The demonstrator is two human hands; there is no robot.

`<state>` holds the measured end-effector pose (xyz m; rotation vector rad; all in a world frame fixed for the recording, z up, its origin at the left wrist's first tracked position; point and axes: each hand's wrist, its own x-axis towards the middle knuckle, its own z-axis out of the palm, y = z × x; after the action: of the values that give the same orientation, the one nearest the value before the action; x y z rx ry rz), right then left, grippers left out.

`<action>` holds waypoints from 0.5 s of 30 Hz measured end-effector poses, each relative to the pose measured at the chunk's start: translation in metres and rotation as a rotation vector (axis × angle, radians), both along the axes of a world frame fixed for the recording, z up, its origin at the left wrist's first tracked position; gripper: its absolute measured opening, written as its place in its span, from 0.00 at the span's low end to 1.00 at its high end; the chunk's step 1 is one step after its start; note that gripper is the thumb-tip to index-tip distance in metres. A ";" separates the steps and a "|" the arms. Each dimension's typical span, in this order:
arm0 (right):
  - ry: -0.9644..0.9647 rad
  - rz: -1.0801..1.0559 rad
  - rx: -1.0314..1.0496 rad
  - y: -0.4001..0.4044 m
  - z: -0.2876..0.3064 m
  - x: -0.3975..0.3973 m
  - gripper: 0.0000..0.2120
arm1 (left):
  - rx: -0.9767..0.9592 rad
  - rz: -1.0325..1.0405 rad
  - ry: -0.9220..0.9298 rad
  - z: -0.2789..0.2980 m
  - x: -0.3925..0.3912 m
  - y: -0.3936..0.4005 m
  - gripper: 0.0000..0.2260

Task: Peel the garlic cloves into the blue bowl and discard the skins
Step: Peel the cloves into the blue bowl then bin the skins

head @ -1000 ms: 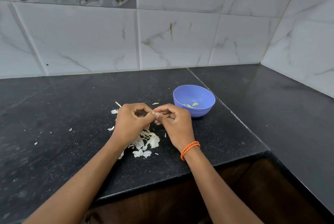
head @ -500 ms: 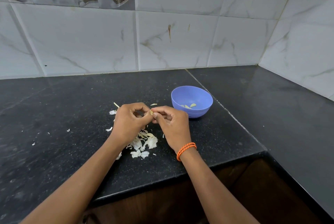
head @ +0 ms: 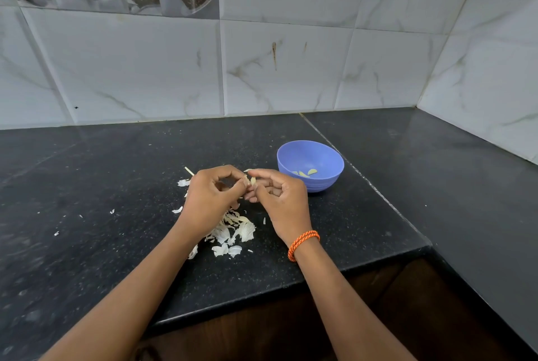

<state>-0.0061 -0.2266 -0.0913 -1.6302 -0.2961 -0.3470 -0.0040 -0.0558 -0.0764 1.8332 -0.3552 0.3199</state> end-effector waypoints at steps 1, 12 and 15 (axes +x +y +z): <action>0.001 -0.003 0.005 0.000 0.001 0.000 0.12 | 0.011 0.014 -0.010 0.001 0.000 0.001 0.07; 0.006 -0.047 -0.012 -0.001 0.004 -0.006 0.09 | 0.310 0.283 -0.108 -0.005 0.002 0.009 0.18; -0.064 -0.083 -0.121 0.001 0.004 -0.006 0.10 | 0.386 0.296 -0.153 -0.005 0.005 0.012 0.09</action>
<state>-0.0118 -0.2255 -0.0876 -1.7563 -0.3039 -0.4524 0.0012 -0.0436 -0.0816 2.2529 -0.2617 0.6336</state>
